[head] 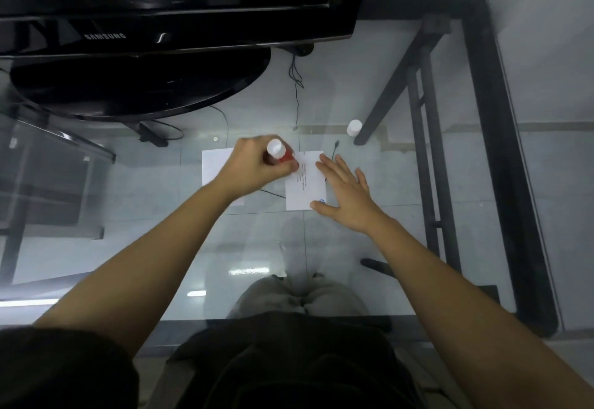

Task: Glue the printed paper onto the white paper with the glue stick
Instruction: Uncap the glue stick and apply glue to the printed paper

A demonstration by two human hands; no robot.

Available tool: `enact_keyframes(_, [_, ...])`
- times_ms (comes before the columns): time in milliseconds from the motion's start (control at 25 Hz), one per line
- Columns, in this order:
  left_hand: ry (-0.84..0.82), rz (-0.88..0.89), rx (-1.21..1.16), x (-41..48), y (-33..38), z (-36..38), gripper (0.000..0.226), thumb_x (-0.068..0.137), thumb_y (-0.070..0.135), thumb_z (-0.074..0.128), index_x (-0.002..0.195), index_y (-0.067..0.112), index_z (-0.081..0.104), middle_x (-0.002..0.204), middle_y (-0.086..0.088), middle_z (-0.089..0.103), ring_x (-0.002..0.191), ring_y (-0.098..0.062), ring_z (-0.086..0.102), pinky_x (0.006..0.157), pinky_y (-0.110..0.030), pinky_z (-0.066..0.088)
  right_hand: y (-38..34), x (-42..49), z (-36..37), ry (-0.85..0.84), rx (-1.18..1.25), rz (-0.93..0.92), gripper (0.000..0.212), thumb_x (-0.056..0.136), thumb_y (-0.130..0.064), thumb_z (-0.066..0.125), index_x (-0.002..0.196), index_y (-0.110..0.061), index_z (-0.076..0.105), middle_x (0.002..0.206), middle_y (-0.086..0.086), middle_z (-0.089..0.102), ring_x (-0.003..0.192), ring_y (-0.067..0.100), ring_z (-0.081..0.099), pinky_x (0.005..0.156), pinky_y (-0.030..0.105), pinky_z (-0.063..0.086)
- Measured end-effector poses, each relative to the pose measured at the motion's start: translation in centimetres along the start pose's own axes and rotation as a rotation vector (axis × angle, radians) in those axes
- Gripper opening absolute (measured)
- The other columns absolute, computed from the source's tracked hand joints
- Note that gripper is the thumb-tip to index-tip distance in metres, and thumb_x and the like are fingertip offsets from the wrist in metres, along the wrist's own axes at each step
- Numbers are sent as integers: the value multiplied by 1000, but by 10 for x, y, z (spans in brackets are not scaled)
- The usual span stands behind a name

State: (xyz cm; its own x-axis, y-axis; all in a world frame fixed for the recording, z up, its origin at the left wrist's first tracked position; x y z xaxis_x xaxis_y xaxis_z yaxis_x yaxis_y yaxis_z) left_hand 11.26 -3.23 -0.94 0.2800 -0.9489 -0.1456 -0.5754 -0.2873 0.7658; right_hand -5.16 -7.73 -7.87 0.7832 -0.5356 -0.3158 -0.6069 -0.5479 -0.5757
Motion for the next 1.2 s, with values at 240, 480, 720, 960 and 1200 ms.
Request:
enact_keyframes(240, [-143, 16, 31, -30, 0, 30, 20, 74, 29, 74, 84, 13, 67, 87, -1, 71, 72, -12, 64, 61, -20, 50, 2, 1, 2, 7, -40, 16, 77, 86, -43, 57, 146, -23, 12, 157, -5, 4, 143, 16, -6, 111, 42, -11])
enact_keyframes(480, [-3, -29, 54, 19, 1, 5, 18, 75, 30, 73, 85, 16, 67, 78, 2, 67, 68, -5, 58, 57, -10, 41, 1, 1, 0, 3, -33, 1, 77, 86, -45, 56, 146, -22, 13, 157, -6, 5, 143, 14, -5, 111, 40, -9])
enact_keyframes(720, [-19, -36, -62, -3, 6, 7, 16, 72, 31, 74, 81, 20, 68, 76, 3, 70, 67, -6, 60, 58, -14, 47, 1, 1, -10, -4, -256, -43, 67, 90, -52, 39, 146, -27, 10, 157, -10, 5, 142, 12, 1, 111, 39, 7])
enact_keyframes(960, [-200, -31, 17, -17, 5, 35, 16, 71, 26, 75, 76, 13, 67, 75, -6, 69, 64, -10, 59, 59, -24, 47, 4, 1, -9, -53, -288, -59, 75, 86, -53, 47, 146, -28, 9, 157, -10, 3, 142, 13, 0, 110, 40, 9])
enact_keyframes(1200, [-66, -61, 59, 29, 7, 16, 23, 72, 28, 75, 85, 11, 66, 81, -7, 69, 70, -16, 58, 60, -19, 44, 1, 1, -13, -35, -237, -67, 79, 84, -50, 51, 146, -24, 10, 157, -9, 7, 142, 13, 3, 109, 38, 11])
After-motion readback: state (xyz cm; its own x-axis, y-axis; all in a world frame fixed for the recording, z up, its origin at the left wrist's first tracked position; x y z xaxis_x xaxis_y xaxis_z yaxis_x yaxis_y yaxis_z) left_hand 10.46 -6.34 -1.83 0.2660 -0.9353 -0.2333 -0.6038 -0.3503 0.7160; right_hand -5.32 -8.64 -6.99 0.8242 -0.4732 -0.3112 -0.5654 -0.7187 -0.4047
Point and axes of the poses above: each hand's wrist, its own x-axis towards the middle knuckle, its own z-axis out of the palm, y = z × x, the point moved 8 cm from there along x, towards the middle knuckle
